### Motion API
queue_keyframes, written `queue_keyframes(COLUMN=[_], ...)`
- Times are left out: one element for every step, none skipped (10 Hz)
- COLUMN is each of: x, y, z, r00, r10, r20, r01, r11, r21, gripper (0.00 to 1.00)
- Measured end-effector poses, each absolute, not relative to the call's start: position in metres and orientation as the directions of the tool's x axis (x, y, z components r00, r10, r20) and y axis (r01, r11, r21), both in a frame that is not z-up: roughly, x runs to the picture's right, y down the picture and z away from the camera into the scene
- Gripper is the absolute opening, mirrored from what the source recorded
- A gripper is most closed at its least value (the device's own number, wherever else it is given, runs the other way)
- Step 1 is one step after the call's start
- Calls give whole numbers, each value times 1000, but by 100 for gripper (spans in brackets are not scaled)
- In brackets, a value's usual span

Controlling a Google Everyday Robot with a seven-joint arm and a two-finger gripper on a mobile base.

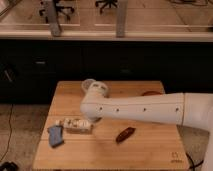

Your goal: Knock the bottle over

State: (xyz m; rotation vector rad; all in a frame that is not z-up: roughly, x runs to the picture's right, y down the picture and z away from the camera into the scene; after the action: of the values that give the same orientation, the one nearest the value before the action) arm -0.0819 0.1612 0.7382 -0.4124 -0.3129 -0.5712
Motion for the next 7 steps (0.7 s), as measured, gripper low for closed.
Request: queue_keyframes(x=[-89, -90, -87, -84, -88, -97, -107], y=[160, 157, 154, 150, 147, 145, 140], z=[741, 743, 747, 752, 756, 760, 765], r00=[798, 801, 805, 808, 806, 807, 806], r10=[-456, -453, -450, -449, -451, -451, -452], r20=[394, 390, 386, 382, 382, 382, 383], r01=[577, 571, 564, 561, 560, 558, 557], r11=[767, 773, 782, 786, 790, 794, 797], r21=[-280, -275, -266, -261, -249, -240, -231], gripper=[2, 2, 2, 2, 2, 2, 2])
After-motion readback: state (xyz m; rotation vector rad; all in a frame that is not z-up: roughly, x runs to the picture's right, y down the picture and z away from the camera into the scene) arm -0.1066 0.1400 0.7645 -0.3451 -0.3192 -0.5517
